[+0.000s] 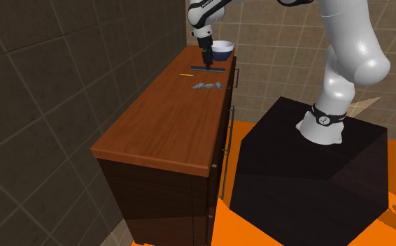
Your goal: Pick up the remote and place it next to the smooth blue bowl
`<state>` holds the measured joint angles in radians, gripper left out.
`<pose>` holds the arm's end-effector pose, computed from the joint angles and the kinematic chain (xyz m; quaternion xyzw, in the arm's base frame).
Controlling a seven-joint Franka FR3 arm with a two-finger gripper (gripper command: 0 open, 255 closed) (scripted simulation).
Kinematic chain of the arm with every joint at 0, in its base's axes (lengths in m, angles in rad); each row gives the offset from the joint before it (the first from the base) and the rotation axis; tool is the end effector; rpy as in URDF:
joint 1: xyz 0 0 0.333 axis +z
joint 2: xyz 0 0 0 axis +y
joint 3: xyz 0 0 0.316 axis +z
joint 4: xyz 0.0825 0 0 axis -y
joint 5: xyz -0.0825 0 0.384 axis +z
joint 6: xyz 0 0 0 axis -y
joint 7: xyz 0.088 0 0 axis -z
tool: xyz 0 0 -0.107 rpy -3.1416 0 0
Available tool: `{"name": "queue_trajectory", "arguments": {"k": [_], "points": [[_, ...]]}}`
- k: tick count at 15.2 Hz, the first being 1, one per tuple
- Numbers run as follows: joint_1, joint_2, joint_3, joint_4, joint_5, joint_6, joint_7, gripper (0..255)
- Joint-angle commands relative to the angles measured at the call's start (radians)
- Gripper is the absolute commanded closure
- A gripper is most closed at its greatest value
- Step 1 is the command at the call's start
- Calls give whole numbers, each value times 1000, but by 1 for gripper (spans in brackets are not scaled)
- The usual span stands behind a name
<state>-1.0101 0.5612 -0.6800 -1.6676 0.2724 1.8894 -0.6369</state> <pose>-0.0086 -0.6457 0.3213 -0.8401 0.5305 0.0861 0.0737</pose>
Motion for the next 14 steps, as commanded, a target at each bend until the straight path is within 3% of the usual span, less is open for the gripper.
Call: {"name": "queue_trajectory", "arguments": {"k": [1, 6, 14], "points": [[0, 0, 0, 0, 0, 0, 0, 0], [-9, -16, -11, 110, -18, -119, 14, 0], [-9, -16, -11, 110, -18, -119, 14, 0]]}}
